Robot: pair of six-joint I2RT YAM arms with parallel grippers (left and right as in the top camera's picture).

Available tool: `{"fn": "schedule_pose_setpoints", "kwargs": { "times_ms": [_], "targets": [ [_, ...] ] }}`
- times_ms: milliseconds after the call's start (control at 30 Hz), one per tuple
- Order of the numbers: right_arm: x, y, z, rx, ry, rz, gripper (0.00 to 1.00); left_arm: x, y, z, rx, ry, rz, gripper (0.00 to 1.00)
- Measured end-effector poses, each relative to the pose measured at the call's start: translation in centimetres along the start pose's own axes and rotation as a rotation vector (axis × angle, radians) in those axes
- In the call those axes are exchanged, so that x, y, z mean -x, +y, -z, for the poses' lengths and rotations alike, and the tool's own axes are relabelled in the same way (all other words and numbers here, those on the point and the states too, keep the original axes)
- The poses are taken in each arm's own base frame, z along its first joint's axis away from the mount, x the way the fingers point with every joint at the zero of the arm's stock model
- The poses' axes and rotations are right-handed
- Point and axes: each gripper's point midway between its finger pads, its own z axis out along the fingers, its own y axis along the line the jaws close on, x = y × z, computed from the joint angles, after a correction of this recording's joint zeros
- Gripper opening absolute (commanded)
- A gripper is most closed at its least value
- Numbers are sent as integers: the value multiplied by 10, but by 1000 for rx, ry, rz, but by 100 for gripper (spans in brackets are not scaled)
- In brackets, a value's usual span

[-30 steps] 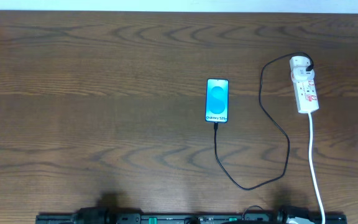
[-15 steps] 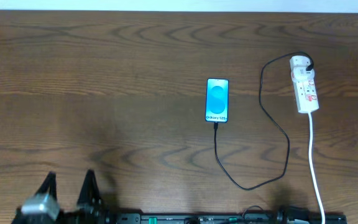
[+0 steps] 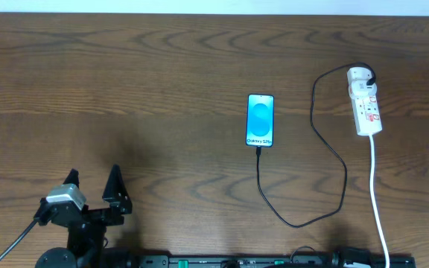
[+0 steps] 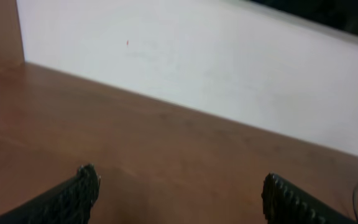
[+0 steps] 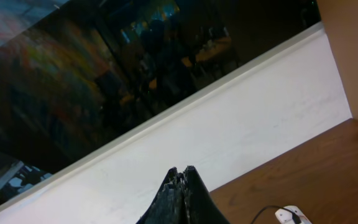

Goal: Plug charger to phone and switch on socket

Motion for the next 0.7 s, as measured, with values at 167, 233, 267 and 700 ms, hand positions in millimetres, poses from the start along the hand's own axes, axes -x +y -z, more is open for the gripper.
{"fn": "schedule_pose_setpoints", "kwargs": {
  "times_ms": [167, 233, 267, 700],
  "targets": [
    [1, 0, 0, 2, -3, -1, 3, -2, 8, -8, 31, -22, -1, 86],
    [1, 1, 0, 3, -6, -1, 3, -7, 15, -12, 68, -17, 0, 86],
    [1, 1, 0, 3, -6, -2, 3, -11, 21, -15, 92, -16, 0, 86],
    [2, 1, 0, 4, -7, -10, 4, -43, 45, -51, 149, -63, 1, 86]
  ]
}}
